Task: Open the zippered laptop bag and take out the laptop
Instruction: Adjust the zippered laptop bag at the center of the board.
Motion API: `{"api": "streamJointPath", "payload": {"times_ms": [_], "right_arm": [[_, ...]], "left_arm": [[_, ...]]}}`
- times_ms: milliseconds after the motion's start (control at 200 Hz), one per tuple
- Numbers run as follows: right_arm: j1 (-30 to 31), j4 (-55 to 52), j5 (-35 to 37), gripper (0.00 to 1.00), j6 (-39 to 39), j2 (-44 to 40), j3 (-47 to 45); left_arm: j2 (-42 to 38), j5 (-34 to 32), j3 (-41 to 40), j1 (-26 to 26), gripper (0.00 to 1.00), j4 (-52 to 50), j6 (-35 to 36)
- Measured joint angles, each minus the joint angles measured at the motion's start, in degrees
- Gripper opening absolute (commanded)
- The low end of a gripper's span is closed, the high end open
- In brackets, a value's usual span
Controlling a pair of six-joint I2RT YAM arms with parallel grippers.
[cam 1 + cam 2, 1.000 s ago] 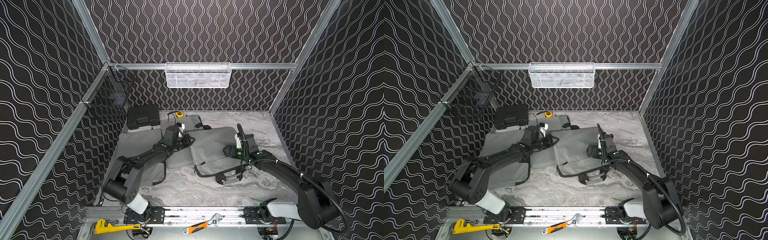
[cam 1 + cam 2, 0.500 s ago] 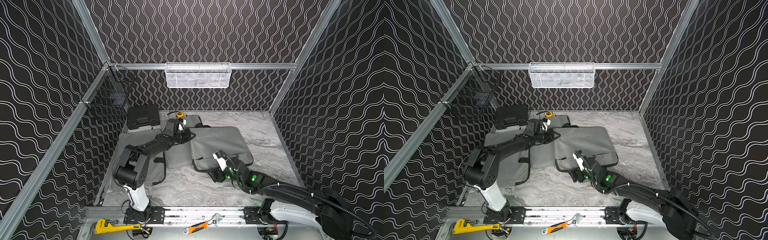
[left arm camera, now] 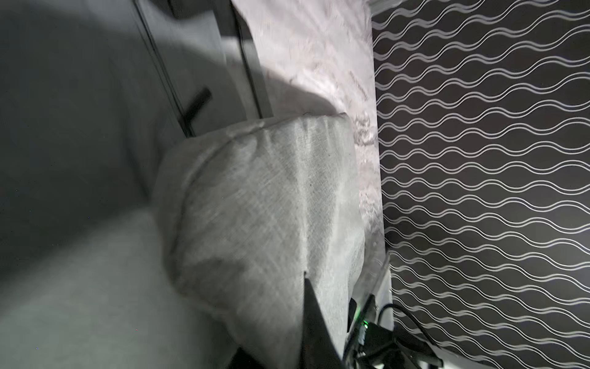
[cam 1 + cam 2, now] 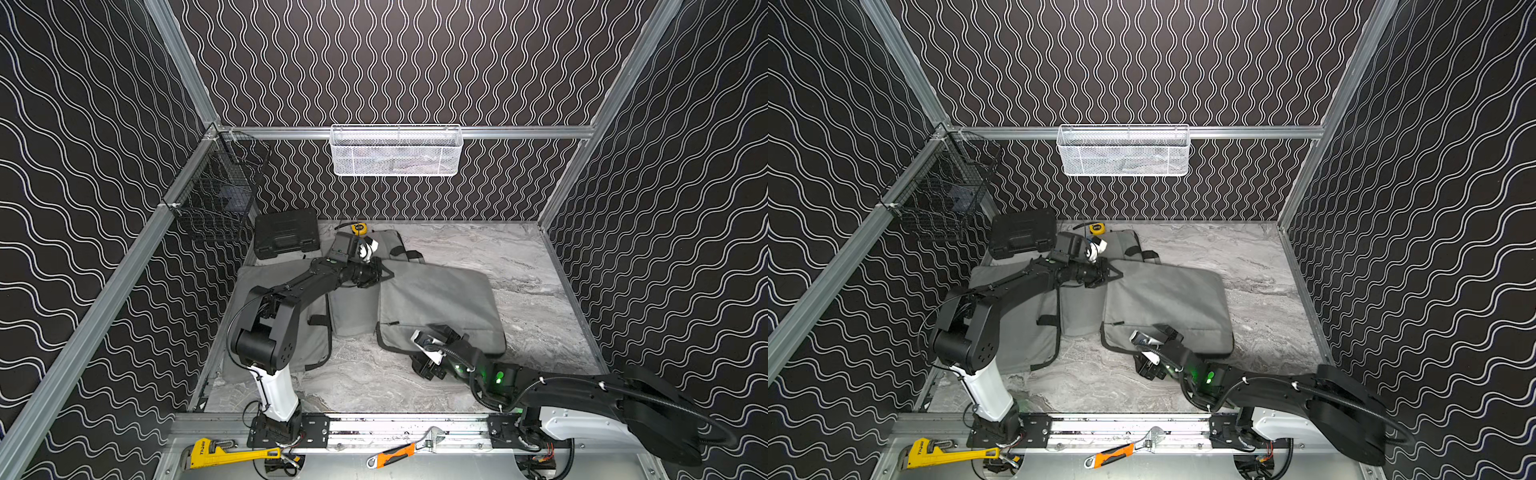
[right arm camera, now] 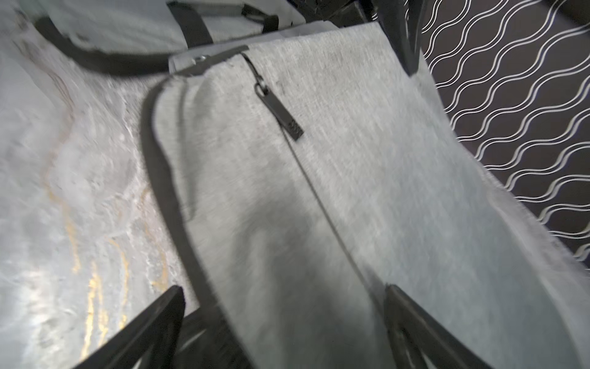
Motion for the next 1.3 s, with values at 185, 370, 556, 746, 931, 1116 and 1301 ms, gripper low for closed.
{"api": "streamJointPath", "payload": {"times_ms": [185,370,556,746,931,1116,1301], "right_arm": [[6.27,0.81,10.75,1.0,-3.41,9.79,4.94],[12.48,4.76,18.16,1.0,-8.94,13.97,6.67],[13.29,5.01,20.28,1.0,-6.64,5.81,4.98],[13.29,5.44,18.51,1.0,-1.07,1.4,3.17],[13.27,5.6,18.71,1.0,-3.52,8.63,4.66],[8.94,8.76,17.44,0.98,-6.99,15.13,7.87],[3.87,10.32,15.02,0.53,-7.91,17.03,8.94]], "left_arm": [[0.17,0.76,-1.49,-1.22,0.0,3.65,-5.73],[-0.66,0.44,-2.8,-1.49,0.0,6.62,-11.61],[0.5,0.55,-4.87,-1.01,0.0,12.2,-17.59],[1.2,-1.66,-4.79,-0.09,0.0,15.34,-21.51],[2.62,-3.13,-4.55,-0.09,0.0,18.88,-24.72],[1.84,-3.1,-4.72,-0.11,0.0,19.34,-25.68],[-1.09,-3.06,-5.44,-0.07,0.0,17.51,-23.17]]}}
